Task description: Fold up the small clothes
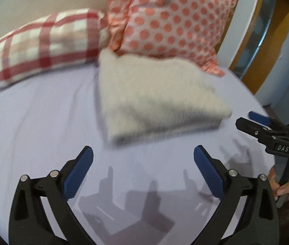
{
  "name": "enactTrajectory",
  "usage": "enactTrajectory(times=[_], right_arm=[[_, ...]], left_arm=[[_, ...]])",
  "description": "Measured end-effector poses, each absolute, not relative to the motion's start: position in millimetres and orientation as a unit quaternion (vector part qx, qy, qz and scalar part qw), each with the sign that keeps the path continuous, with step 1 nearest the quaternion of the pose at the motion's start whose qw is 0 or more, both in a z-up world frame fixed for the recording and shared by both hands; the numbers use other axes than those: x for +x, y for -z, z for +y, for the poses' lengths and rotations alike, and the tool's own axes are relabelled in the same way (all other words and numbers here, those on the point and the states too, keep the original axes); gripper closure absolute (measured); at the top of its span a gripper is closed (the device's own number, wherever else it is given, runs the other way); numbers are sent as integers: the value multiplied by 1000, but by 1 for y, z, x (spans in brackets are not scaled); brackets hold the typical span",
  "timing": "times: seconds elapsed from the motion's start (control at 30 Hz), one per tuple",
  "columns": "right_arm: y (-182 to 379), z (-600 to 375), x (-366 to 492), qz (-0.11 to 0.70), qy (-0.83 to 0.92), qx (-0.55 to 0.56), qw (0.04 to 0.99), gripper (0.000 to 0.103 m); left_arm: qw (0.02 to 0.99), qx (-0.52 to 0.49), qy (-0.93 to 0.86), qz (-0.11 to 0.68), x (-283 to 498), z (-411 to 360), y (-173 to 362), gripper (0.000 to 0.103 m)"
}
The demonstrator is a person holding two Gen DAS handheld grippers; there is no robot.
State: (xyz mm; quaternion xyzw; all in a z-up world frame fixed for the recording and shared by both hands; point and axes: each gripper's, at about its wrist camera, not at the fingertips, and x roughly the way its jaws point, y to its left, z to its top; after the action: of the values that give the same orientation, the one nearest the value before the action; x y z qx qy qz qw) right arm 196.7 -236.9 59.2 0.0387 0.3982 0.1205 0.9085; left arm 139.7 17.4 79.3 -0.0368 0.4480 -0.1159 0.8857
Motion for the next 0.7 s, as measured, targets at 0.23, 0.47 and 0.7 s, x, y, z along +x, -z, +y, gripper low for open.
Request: enactTrajectory(times=[0.23,0.47,0.7], right_arm=[[-22,-212,185,436,-99,-7,895,1],[-12,-206,185,447,-90,-22,890,1],[-3,-202,183,462,-85,-29,883,1]], left_arm=[[874,-20,69,481,132,11,-50,5],[865,-20,45,499,139,13,-41,6],[865,-14,50,498,136,5,-39,5]])
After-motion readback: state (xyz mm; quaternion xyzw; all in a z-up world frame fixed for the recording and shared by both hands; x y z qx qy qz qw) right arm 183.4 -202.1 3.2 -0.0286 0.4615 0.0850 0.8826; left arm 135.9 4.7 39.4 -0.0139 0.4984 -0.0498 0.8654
